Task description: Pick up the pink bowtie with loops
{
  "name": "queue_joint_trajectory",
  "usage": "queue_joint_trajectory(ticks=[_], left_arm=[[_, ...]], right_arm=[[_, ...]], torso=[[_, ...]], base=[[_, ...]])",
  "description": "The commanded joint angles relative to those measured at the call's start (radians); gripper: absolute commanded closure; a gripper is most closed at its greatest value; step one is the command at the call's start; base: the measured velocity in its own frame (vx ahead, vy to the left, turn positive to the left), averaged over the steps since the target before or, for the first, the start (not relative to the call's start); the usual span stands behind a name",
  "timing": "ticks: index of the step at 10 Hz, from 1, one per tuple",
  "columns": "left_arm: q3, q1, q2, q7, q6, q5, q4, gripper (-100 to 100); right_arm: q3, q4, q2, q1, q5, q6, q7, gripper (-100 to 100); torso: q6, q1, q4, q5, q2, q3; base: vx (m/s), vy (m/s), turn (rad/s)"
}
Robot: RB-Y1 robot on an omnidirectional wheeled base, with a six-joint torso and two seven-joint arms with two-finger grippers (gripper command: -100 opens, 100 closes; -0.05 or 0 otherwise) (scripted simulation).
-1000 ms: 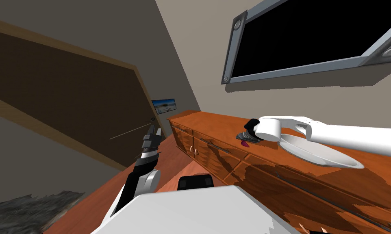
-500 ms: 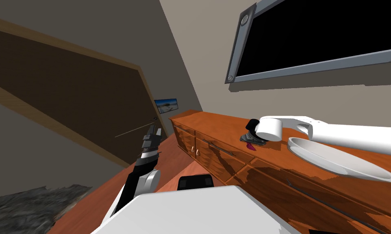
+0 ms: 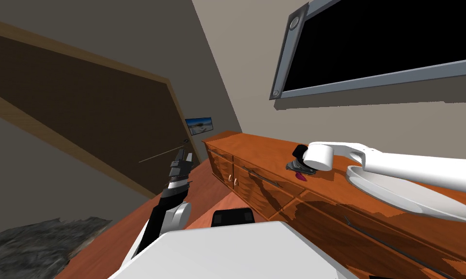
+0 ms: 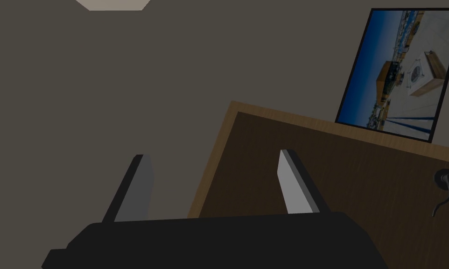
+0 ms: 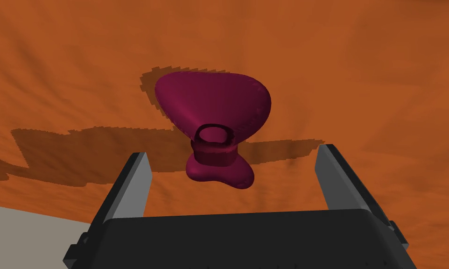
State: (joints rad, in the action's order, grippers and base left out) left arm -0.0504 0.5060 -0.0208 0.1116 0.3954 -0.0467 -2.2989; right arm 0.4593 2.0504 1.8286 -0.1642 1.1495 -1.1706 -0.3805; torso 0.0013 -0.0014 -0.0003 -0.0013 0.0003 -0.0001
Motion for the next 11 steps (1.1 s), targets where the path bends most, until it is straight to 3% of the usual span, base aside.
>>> queue_joint_trajectory(ticks=[1,5,6,7,9,10,11], left_arm=[[0.0,0.0,0.0,0.0,0.0,0.0,0.0,0],[0.0,0.0,0.0,0.0,0.0,0.0,0.0,0],[0.0,0.0,0.0,0.0,0.0,0.0,0.0,0],[0.0,0.0,0.0,0.0,0.0,0.0,0.0,0],[0.0,0.0,0.0,0.0,0.0,0.0,0.0,0],[0.0,0.0,0.0,0.0,0.0,0.0,0.0,0],[0.0,0.0,0.0,0.0,0.0,0.0,0.0,0]], right_arm=[[0.0,0.0,0.0,0.0,0.0,0.0,0.0,100],[-0.001,-0.002,0.003,-0.001,-0.001,-0.002,0.0,100],[-0.001,-0.002,0.003,-0.001,-0.001,-0.002,0.0,0],[-0.005,0.018,0.03,-0.007,0.027,0.001,0.003,100],[-0.013,0.038,0.052,-0.021,0.051,-0.009,0.007,100],[-0.014,0.034,0.041,-0.023,0.044,-0.018,0.005,100],[-0.014,0.036,0.043,-0.023,0.045,-0.017,0.006,0]], torso=[[0.0,0.0,0.0,0.0,0.0,0.0],[-0.002,0.001,-0.002,-0.002,-0.003,-0.002],[-0.002,0.001,-0.002,-0.002,-0.003,-0.003],[-0.002,0.001,-0.002,-0.002,-0.003,-0.003],[-0.002,0.002,-0.001,-0.001,-0.003,-0.002],[-0.002,0.003,-0.001,-0.001,-0.002,-0.002],[-0.002,0.002,-0.002,-0.002,-0.003,-0.002]], base=[[0.0,0.0,0.0],[0.0,-0.002,-0.006],[0.0,0.0,0.0],[-0.002,0.006,-0.021],[-0.004,0.013,-0.035],[-0.002,0.005,-0.004],[0.0,0.0,0.0]])
